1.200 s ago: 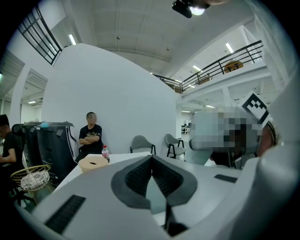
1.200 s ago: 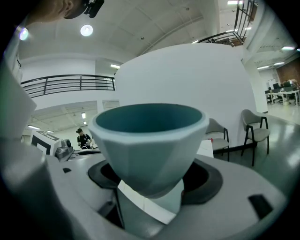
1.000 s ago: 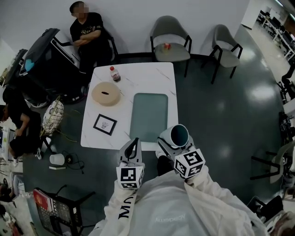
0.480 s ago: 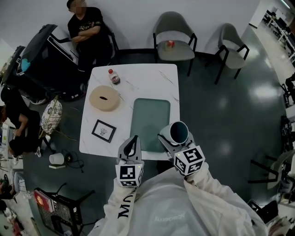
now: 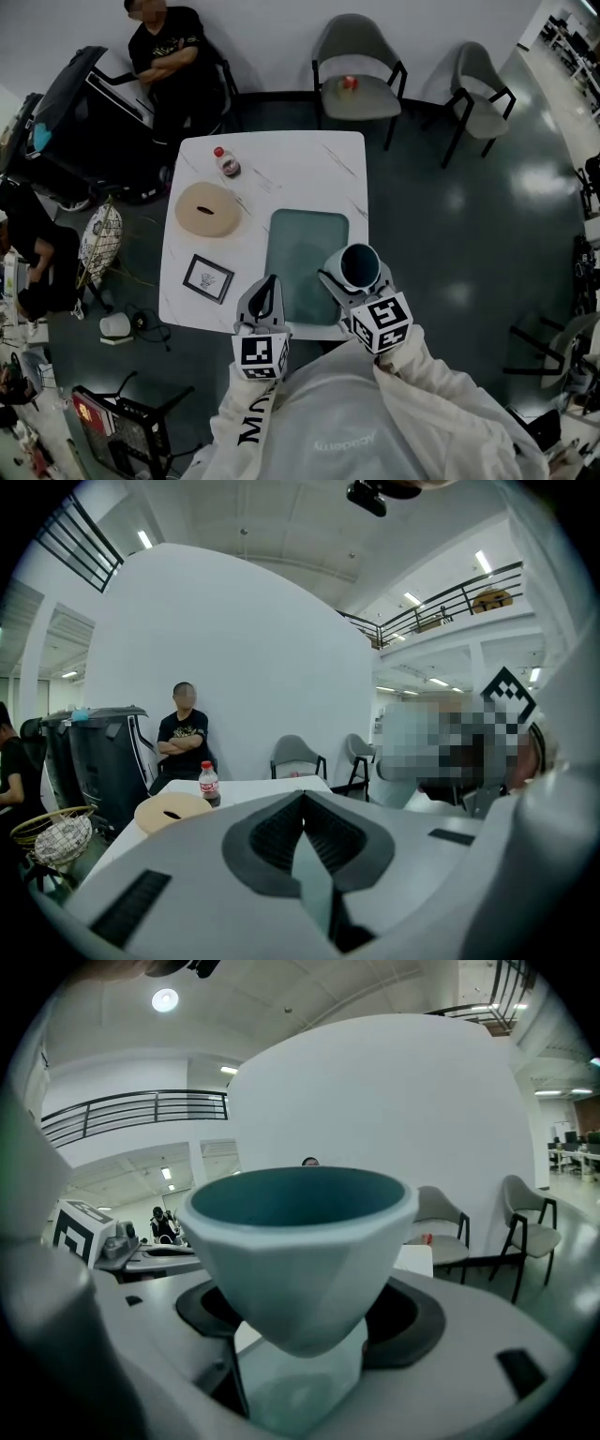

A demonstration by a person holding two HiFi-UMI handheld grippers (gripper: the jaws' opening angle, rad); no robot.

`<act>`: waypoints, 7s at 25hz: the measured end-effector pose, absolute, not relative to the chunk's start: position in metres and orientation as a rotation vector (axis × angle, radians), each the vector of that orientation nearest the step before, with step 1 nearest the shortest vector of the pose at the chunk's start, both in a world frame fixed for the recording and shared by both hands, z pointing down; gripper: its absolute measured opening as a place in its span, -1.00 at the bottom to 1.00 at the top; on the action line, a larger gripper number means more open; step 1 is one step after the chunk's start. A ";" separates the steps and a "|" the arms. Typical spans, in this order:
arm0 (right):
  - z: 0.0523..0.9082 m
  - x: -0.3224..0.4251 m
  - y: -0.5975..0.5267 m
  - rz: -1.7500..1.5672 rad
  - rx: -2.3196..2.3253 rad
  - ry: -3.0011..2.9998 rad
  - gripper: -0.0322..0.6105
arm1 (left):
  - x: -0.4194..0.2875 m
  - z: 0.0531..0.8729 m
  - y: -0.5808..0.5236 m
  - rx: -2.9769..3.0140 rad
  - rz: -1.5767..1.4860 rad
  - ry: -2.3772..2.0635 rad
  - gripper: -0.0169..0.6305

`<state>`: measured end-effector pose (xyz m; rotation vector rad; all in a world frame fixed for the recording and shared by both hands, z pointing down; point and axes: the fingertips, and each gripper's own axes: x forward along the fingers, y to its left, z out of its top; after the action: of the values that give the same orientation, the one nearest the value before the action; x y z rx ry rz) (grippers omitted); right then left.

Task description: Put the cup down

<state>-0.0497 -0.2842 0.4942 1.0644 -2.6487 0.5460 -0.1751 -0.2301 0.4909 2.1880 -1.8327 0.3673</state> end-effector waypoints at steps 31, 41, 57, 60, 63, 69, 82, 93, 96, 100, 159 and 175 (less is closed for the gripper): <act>0.619 -0.073 -0.404 0.411 1.047 -2.516 0.21 | -0.189 0.582 -0.303 2.132 0.501 -1.728 -0.91; 0.661 -0.077 -0.421 0.398 1.040 -2.452 0.21 | -0.189 0.598 -0.314 2.122 0.527 -1.689 -0.91; 0.704 -0.074 -0.419 0.424 1.027 -2.377 0.21 | -0.193 0.608 -0.313 2.107 0.542 -1.663 -0.91; 0.707 -0.074 -0.416 0.423 1.019 -2.375 0.21 | -0.192 0.608 -0.311 2.105 0.542 -1.662 -0.91; 0.710 -0.075 -0.415 0.412 1.016 -2.373 0.21 | -0.193 0.610 -0.309 2.093 0.537 -1.661 -0.91; 0.717 -0.073 -0.413 0.411 1.008 -2.360 0.21 | -0.189 0.610 -0.307 2.090 0.542 -1.651 -0.91; 0.720 -0.073 -0.410 0.391 0.994 -2.365 0.21 | -0.189 0.614 -0.307 2.091 0.532 -1.643 -0.91; 0.723 -0.074 -0.410 0.427 1.000 -2.371 0.21 | -0.183 0.613 -0.305 2.112 0.537 -1.614 -0.91; 0.725 -0.077 -0.409 0.457 0.978 -2.378 0.21 | -0.179 0.611 -0.304 2.127 0.527 -1.603 -0.91; 0.724 -0.076 -0.409 0.472 0.981 -2.367 0.21 | -0.176 0.607 -0.305 2.135 0.519 -1.600 -0.91; 0.662 -0.026 -0.293 0.460 1.110 -2.308 0.54 | -0.152 0.550 -0.199 2.231 0.483 -1.681 -0.91; 0.625 -0.021 -0.209 0.405 1.137 -2.370 0.43 | -0.143 0.526 -0.126 2.276 0.440 -1.722 -0.91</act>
<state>-0.0212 -0.2089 0.6246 1.1371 -2.3701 0.4049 -0.1431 -0.1264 0.5257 2.2760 -1.7225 0.4402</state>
